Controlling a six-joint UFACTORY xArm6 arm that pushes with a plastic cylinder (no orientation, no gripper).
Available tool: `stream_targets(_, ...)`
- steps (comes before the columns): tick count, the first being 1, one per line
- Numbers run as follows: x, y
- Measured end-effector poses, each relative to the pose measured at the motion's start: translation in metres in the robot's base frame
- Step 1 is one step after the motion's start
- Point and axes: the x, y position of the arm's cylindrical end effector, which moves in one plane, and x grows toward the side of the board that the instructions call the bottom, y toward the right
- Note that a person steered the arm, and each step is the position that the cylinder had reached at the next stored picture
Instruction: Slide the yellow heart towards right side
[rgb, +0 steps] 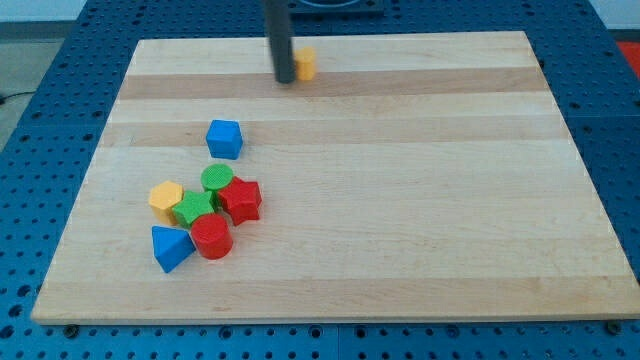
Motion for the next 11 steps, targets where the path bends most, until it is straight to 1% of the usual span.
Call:
stream_targets(1,-0.013,0.011)
stream_targets(2,-0.014,-0.041)
stream_targets(3,-0.049,-0.009)
stream_targets(5,-0.057,0.112)
stream_targets(7,-0.074,0.028)
stream_targets(8,-0.04,0.02)
stream_targets(9,-0.028,0.09)
stream_targets(10,-0.032,0.141)
stream_targets(11,-0.032,0.118)
